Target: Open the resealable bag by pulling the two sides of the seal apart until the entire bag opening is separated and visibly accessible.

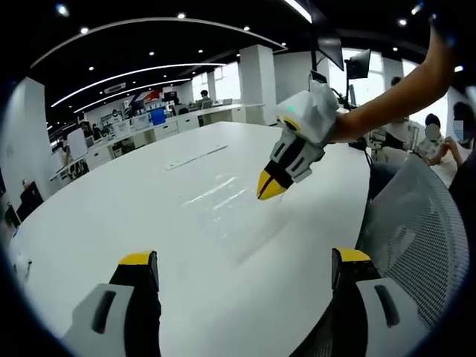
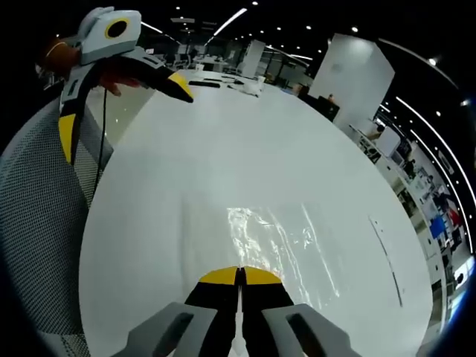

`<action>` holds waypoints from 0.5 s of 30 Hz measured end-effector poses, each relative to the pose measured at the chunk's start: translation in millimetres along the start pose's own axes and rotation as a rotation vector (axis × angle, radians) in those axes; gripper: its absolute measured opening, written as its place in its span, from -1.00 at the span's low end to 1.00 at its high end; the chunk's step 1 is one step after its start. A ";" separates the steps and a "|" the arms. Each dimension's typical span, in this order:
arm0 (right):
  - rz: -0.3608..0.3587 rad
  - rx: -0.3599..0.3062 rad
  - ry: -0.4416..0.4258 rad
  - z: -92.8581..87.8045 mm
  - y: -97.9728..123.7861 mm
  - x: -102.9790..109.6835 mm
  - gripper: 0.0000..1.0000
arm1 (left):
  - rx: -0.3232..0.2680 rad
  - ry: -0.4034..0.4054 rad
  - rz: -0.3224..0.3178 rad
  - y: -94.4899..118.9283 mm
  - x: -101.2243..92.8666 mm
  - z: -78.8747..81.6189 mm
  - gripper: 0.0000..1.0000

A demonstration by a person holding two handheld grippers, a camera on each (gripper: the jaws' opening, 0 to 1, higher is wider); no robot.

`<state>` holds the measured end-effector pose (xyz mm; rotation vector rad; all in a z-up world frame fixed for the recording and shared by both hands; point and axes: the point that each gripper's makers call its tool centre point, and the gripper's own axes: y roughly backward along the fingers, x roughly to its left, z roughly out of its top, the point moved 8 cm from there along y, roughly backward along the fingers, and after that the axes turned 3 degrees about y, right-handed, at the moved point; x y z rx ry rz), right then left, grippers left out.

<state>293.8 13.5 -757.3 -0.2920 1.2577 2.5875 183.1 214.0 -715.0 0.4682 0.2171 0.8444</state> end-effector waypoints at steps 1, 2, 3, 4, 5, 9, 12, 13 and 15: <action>-0.004 -0.002 -0.010 0.1 0.1 0.7 -1.00 | 0.001 0.003 -0.001 -0.5 0.2 -0.6 0.89; -0.007 -0.008 -0.021 -0.1 0.1 1.4 -1.00 | 0.005 0.008 0.000 -1.2 0.6 -1.6 0.88; -0.008 -0.010 -0.031 -1.4 -0.1 2.9 -1.00 | 0.015 0.015 -0.001 -2.5 1.1 -3.5 0.89; -0.008 -0.004 -0.040 -2.8 0.2 5.5 -1.00 | 0.019 0.018 -0.001 -3.1 1.3 -4.5 0.89; -0.011 0.001 -0.044 -4.1 0.5 7.1 -0.98 | 0.021 0.021 -0.001 -3.5 1.3 -5.5 0.89; -0.012 -0.004 -0.080 -8.4 2.9 13.9 -0.92 | 0.027 0.029 -0.006 -4.3 0.3 -6.4 0.89; -0.014 -0.031 -0.141 -8.6 4.3 18.5 -0.89 | 0.029 0.030 -0.008 -4.5 0.1 -6.9 0.89; -0.014 -0.036 -0.150 -8.5 5.2 20.3 -0.88 | 0.032 0.032 -0.009 -4.7 0.2 -7.7 0.89; -0.018 -0.034 -0.148 -7.7 7.3 23.5 -0.87 | 0.035 0.035 -0.010 -4.7 0.4 -8.3 0.89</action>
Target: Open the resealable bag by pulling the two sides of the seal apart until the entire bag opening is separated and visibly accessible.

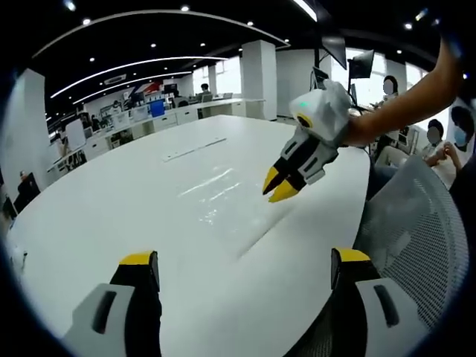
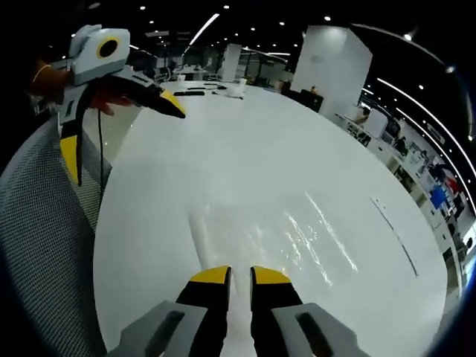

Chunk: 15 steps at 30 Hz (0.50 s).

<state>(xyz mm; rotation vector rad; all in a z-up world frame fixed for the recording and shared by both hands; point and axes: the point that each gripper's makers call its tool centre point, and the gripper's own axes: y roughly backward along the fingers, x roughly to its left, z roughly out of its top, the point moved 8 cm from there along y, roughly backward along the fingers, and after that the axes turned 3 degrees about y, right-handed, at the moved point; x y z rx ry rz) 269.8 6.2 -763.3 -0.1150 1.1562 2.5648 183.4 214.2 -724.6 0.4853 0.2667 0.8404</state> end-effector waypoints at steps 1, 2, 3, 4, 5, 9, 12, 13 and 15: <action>-0.004 -0.002 0.003 0.3 1.4 1.8 -0.85 | 0.001 0.000 0.000 0.1 0.2 -0.1 0.89; -0.006 -0.014 -0.006 1.1 3.4 4.4 -0.83 | 0.001 0.001 0.000 0.3 0.4 -0.2 0.89; -0.006 -0.022 -0.017 1.5 4.7 6.2 -0.82 | 0.002 0.002 0.000 0.7 0.7 -0.4 0.88; -0.007 -0.027 -0.022 1.5 6.9 8.9 -0.82 | 0.000 0.001 -0.001 0.8 0.9 -0.6 0.87; -0.011 -0.028 -0.023 1.4 8.3 10.9 -0.82 | -0.002 0.004 -0.005 1.0 1.2 -1.0 0.86; -0.038 -0.023 -0.064 -2.3 16.3 18.4 -0.80 | -0.009 0.021 -0.005 1.8 2.8 -0.6 0.87; -0.057 -0.033 -0.127 -6.3 22.6 22.3 -0.75 | -0.012 0.022 -0.001 2.6 3.8 -0.1 0.88; -0.064 -0.039 -0.151 -7.6 25.7 23.6 -0.74 | -0.013 0.023 0.000 2.8 4.1 -0.1 0.88; -0.074 -0.044 -0.211 -11.1 30.7 25.4 -0.73 | -0.012 0.025 0.000 3.3 4.8 -0.5 0.88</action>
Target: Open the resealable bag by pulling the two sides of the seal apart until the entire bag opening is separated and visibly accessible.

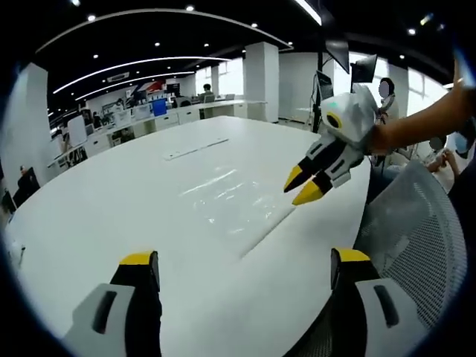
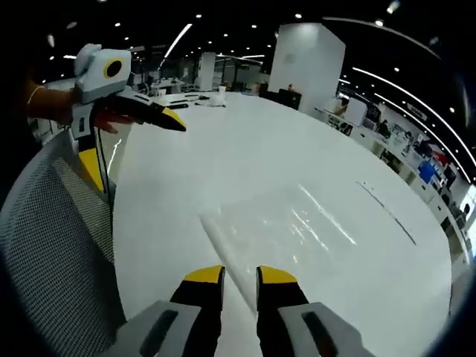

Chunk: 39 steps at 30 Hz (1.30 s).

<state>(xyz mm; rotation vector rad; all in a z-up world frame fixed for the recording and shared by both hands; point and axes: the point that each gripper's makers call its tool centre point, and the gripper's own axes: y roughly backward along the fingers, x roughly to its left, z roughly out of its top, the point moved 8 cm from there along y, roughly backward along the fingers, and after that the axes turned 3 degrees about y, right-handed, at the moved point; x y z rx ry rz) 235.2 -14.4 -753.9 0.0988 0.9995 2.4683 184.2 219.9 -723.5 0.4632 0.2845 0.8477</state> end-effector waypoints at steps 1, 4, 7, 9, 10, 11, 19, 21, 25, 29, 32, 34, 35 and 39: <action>-0.007 -0.009 -0.018 -1.0 2.2 -0.1 -0.73 | 0.002 0.002 -0.001 0.1 0.3 -0.7 0.88; -0.018 -0.026 -0.084 -5.0 9.2 0.8 -0.68 | 0.001 0.003 0.001 1.1 -0.1 -1.2 0.89; -0.045 -0.041 -0.129 -10.3 19.8 1.0 -0.64 | -0.002 0.006 0.001 2.2 -0.5 -1.6 0.89; -0.054 -0.047 -0.154 -13.7 25.5 2.1 -0.59 | -0.004 0.009 0.002 2.7 -0.2 -2.5 0.90; -0.059 -0.050 -0.170 -14.7 27.8 3.1 -0.54 | -0.003 0.011 0.002 3.2 -0.2 -3.1 0.90; -0.061 -0.054 -0.186 -15.8 29.9 3.9 -0.49 | -0.004 0.013 0.002 3.5 -0.5 -3.3 0.90; -0.106 -0.104 -0.253 -20.6 45.8 10.1 -0.04 | -0.008 0.027 0.001 6.5 -1.5 -6.0 0.91; -0.108 -0.115 -0.291 -20.6 48.2 13.4 0.04 | -0.008 0.038 0.004 7.2 -1.1 -6.3 0.91; -0.122 -0.150 -0.304 -20.5 51.9 18.8 0.03 | 0.000 0.048 0.012 8.2 0.1 -7.2 0.93; -0.123 -0.162 -0.342 -22.0 55.5 23.6 0.05 | 0.001 0.059 0.016 9.2 0.7 -6.5 0.98; -0.141 -0.176 -0.357 -24.0 60.4 26.7 0.14 | 0.003 0.077 0.006 9.4 0.3 -6.6 0.99; -0.153 -0.178 -0.370 -25.6 64.2 27.8 0.23 | 0.004 0.082 0.005 9.3 -0.2 -7.0 0.99; -0.158 -0.177 -0.375 -26.3 65.8 28.2 0.26 | 0.003 0.082 0.003 9.3 -0.7 -7.1 0.99; -0.193 -0.196 -0.375 -29.7 73.2 29.5 0.32 | -0.006 0.084 0.001 9.2 -2.9 -6.8 0.99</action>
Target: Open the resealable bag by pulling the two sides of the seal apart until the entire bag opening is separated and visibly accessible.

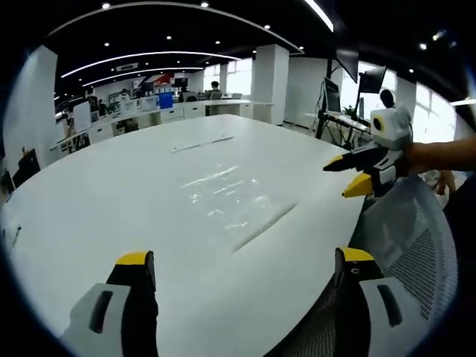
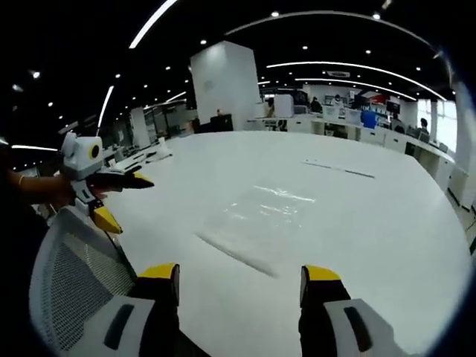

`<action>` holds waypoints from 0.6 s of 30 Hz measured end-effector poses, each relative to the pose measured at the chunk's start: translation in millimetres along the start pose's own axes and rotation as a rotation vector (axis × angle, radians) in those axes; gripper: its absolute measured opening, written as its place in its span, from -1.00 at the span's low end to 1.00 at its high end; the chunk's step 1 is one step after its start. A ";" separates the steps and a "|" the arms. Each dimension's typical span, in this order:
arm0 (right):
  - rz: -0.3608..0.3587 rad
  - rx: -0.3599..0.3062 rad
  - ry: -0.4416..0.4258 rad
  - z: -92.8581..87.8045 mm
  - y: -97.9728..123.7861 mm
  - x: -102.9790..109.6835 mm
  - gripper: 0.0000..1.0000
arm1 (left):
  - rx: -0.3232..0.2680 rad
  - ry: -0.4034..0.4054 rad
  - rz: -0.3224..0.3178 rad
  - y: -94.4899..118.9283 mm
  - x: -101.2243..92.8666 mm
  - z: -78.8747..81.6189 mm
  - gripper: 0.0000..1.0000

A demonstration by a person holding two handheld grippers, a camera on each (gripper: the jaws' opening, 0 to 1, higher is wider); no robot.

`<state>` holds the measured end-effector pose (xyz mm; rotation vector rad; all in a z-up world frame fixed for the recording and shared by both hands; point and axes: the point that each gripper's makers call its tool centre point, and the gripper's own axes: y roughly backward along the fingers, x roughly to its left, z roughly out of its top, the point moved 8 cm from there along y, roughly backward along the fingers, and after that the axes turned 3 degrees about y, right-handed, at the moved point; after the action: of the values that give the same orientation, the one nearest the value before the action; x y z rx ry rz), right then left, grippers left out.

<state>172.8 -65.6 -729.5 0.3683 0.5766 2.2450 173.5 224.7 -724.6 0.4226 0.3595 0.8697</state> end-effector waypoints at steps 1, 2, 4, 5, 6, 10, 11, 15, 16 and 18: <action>-0.009 0.001 -0.007 -1.0 1.2 -1.1 0.35 | 0.001 0.005 0.005 0.0 -0.5 -0.2 0.99; -0.012 -0.002 -0.008 -1.5 2.1 -1.3 0.38 | 0.003 0.006 0.006 0.0 -0.5 -0.4 0.99; -0.015 -0.003 -0.022 -2.7 3.6 -1.2 0.41 | 0.006 0.001 0.006 -0.1 -1.4 -1.2 0.99; -0.021 -0.003 -0.024 -3.3 4.1 -1.3 0.43 | 0.006 0.001 0.004 -0.3 -2.0 -1.2 0.99; -0.027 0.002 -0.026 -4.5 4.7 -1.5 0.46 | 0.003 0.002 0.003 -0.3 -2.4 -0.9 0.99; -0.042 0.010 -0.041 -8.7 5.8 -1.1 0.63 | -0.013 0.006 -0.001 0.3 -3.4 1.2 0.99; -0.042 0.012 -0.043 -9.5 5.9 -1.0 0.65 | -0.013 -0.001 -0.012 0.4 -4.3 1.6 0.99; -0.044 0.017 -0.038 -10.0 5.7 -0.4 0.67 | -0.008 -0.049 -0.022 1.1 -7.8 2.7 0.99; -0.048 0.014 -0.034 -9.0 5.8 -0.4 0.67 | -0.013 -0.048 -0.024 1.1 -8.1 3.2 0.99; -0.069 0.003 -0.012 -6.7 6.6 -0.6 0.64 | -0.017 -0.042 -0.027 1.0 -8.5 3.2 0.99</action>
<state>166.2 -71.9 -732.0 0.3573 0.5783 2.1746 169.3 217.9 -720.3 0.4187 0.3187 0.8356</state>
